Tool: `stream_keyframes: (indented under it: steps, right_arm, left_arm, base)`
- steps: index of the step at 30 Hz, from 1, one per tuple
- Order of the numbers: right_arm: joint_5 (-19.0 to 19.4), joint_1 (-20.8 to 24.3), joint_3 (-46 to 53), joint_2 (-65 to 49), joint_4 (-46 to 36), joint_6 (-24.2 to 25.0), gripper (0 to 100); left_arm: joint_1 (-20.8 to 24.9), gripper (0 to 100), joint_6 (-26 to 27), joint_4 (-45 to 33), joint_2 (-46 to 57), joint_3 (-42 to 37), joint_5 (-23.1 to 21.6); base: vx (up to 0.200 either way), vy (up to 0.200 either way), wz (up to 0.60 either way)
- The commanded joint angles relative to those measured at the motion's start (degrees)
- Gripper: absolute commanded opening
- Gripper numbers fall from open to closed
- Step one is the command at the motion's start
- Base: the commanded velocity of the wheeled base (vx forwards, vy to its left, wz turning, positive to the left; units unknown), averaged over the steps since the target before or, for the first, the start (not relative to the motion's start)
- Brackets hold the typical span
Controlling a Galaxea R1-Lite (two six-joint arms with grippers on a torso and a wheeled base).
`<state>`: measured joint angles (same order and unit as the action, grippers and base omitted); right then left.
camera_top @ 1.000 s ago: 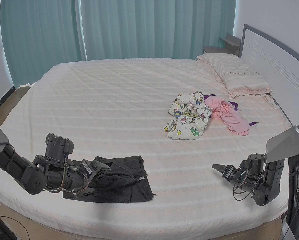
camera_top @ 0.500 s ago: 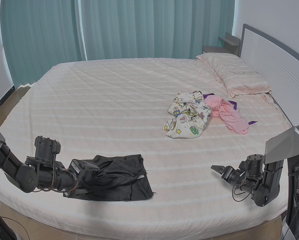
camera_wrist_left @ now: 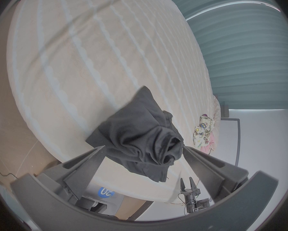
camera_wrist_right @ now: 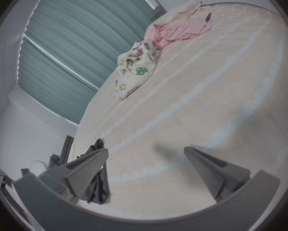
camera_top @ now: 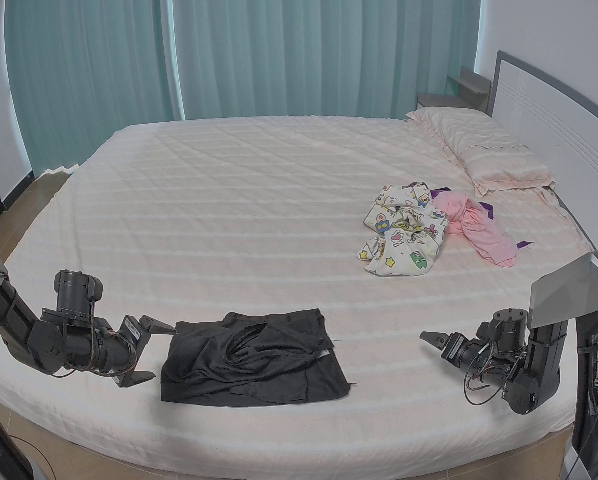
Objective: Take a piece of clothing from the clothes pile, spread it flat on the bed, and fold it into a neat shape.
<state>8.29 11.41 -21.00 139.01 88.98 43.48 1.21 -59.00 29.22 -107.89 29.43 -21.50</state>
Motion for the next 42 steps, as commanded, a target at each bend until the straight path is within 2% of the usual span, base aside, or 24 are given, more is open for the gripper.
stream_keyframes:
  steps: [1,8,10,12,14,20,23,26,30,34,42]
  right_arm:
    - [-0.6,1.2,1.1,-2.3,0.7,-0.3,100]
    - [-0.8,5.3,3.2,-8.0,0.7,-0.3,100]
    - [-0.9,8.3,2.8,-9.7,0.6,-0.7,100]
    - [-0.9,9.4,2.4,-10.1,0.5,-1.1,100]
    - [-0.9,12.8,-0.3,-10.5,-0.6,-3.7,100]
    - [-0.9,20.6,-8.4,-11.6,-12.3,-6.9,100]
    - [-1.3,23.0,-13.9,-11.1,-18.7,-9.1,100]
    - [-2.6,23.9,-17.5,-11.0,-22.4,-12.7,100]
    - [-2.8,25.2,-20.5,-8.6,-24.7,-14.5,100]
    - [-2.8,25.0,-21.5,-5.8,-25.4,-21.0,100]
    - [-2.9,25.0,-21.7,-3.5,-26.2,-24.6,100]
  left_arm:
    - [-0.4,100,0.1,0.0,-1.8,-0.1,0.1]
    - [-1.6,100,0.0,0.2,-3.4,0.4,-0.5]
    - [-1.7,100,0.0,2.2,-3.8,-0.2,-0.5]
    - [-1.7,100,0.0,2.8,-3.9,-0.4,-0.5]
    - [-1.7,100,0.1,3.7,-4.0,-0.9,-0.4]
    - [-1.6,100,0.2,4.0,-4.0,-1.7,-0.3]
    - [-1.6,100,0.3,4.6,-4.0,-2.4,-0.3]
    - [-1.6,100,1.0,6.6,-4.3,-3.1,-0.2]
    - [-1.6,100,1.1,9.0,-4.8,-4.1,-0.1]
    - [-1.6,100,1.2,10.2,-4.8,-4.8,-0.1]
    - [-1.6,100,1.2,10.2,-4.9,-4.8,0.0]
  base:
    - [0.000,0.200,0.00]
    - [0.000,0.200,0.00]
    - [0.000,0.200,0.00]
    - [0.000,0.200,0.00]
    - [0.000,0.200,0.00]
    - [0.000,0.200,0.00]
    - [0.000,0.000,0.00]
    - [0.000,0.000,0.00]
    - [0.000,0.000,0.00]
    - [0.000,0.000,0.00]
    - [0.000,0.000,0.00]
